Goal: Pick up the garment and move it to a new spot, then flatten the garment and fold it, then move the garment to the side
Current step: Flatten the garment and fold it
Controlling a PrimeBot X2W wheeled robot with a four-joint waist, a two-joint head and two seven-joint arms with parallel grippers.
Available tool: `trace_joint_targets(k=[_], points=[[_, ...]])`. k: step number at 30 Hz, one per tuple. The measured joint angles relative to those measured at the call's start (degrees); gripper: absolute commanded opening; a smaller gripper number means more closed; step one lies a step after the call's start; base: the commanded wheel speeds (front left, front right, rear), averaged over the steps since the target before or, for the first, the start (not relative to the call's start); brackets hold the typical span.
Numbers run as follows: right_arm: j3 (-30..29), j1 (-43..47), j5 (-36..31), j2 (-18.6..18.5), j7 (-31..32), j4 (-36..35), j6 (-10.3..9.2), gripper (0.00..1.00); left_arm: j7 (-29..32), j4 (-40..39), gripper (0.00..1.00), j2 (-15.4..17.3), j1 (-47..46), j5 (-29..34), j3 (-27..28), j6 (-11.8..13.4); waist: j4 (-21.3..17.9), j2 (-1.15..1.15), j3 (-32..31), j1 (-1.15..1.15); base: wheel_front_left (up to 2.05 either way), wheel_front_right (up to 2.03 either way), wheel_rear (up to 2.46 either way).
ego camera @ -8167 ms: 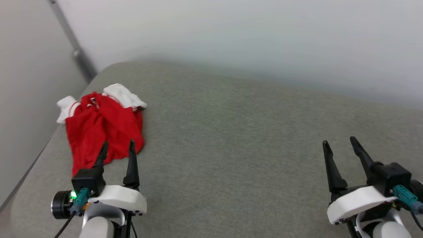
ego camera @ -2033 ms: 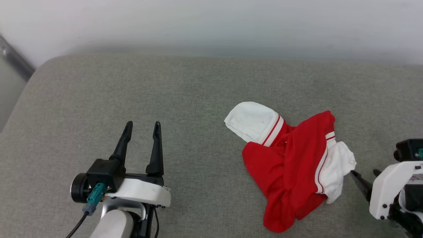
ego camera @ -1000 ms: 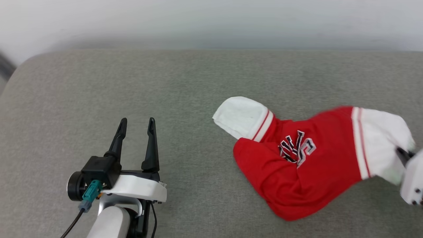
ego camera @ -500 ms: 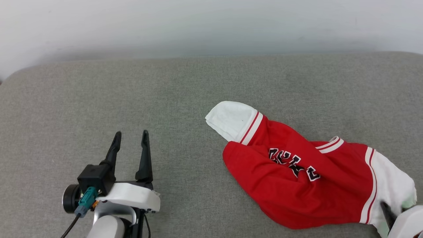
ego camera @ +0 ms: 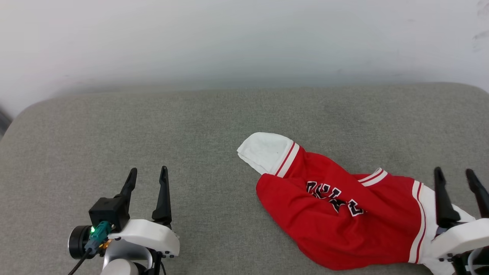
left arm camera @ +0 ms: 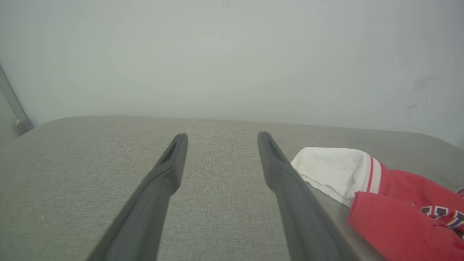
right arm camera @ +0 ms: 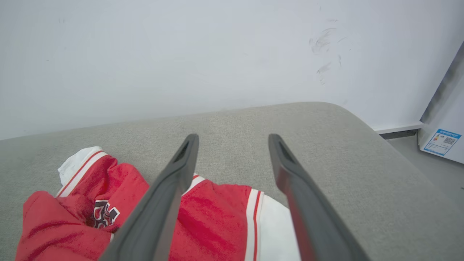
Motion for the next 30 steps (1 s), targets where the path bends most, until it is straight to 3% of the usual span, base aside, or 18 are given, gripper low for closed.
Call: trace_joint_targets(k=[7, 13, 17, 21, 30], points=[[5.65, 2.13, -0.65, 1.70, -0.34, -6.51, 0.00, 1.00, 3.07, 0.15, 1.00, -0.10, -2.55, -0.18, -2.01, -1.13, -1.42, 0.00, -0.67, -0.01, 0.00, 0.00, 0.00], [8.22, 2.11, -0.80, 2.52, 1.16, -9.91, 0.00, 1.00, 8.77, 3.36, 1.00, -1.51, -12.05, -0.49, -6.67, -5.63, -3.63, 0.00, 1.23, 0.00, 0.00, 0.00, 0.00], [9.58, 1.54, -0.86, 2.75, 1.43, -10.51, 0.00, 1.00, 15.79, 7.81, 1.00, -1.82, -18.73, -1.03, -10.24, -10.13, -5.62, 0.00, 3.30, 0.00, 0.00, 0.00, 0.00], [10.32, 0.68, -0.86, 2.87, 1.62, -10.48, 0.00, 1.00, 24.15, 12.93, 1.00, -1.52, -23.63, -2.92, -13.15, -13.00, -7.65, 0.00, 5.49, 0.00, 0.00, 0.00, 0.00], [12.28, -0.98, -0.91, 3.21, 0.18, -9.73, 0.00, 1.00, 44.48, 21.90, 1.00, 1.47, -29.10, -8.08, -20.97, -14.99, -11.61, 0.00, 9.96, 0.00, 0.00, 0.00, 0.00]])
